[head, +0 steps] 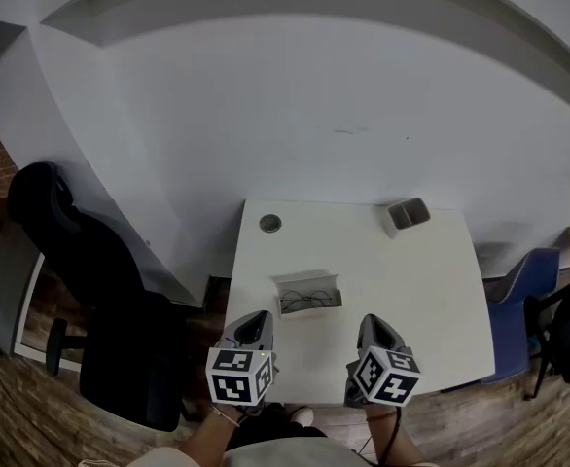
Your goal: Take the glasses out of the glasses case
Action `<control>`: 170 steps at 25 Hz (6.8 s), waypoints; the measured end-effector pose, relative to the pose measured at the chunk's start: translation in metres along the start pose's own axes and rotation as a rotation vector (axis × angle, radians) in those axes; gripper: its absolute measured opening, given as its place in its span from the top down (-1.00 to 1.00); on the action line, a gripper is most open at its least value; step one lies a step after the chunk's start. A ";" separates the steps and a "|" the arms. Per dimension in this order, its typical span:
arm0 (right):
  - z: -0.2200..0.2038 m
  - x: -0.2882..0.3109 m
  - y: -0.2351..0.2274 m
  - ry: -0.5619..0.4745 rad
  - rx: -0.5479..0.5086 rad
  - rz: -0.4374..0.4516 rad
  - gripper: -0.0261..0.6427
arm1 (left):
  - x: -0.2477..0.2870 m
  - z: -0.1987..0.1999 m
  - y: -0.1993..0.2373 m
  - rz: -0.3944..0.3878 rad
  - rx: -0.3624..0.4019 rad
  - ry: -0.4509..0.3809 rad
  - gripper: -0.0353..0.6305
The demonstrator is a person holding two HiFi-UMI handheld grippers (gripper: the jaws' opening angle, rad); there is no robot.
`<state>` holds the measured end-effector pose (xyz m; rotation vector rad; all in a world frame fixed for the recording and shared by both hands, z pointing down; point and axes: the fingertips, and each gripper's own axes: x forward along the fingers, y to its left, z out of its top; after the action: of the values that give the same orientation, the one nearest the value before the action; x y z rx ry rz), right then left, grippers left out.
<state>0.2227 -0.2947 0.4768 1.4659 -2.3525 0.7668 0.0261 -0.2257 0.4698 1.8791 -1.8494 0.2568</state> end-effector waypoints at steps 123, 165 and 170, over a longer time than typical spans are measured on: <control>-0.085 0.125 0.081 0.643 -1.345 0.696 0.81 | 0.042 -0.076 0.071 0.086 -0.160 0.115 0.84; 0.167 -0.004 0.121 -0.264 -0.815 0.400 0.81 | -0.004 0.165 -0.001 0.030 0.083 -0.400 0.84; 0.195 -0.028 0.127 -0.371 -0.704 0.383 0.81 | -0.011 0.193 -0.016 0.013 0.107 -0.454 0.84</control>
<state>0.1332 -0.3388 0.2648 0.9148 -2.7843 -0.3063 0.0019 -0.3058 0.2947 2.1319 -2.1739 -0.0791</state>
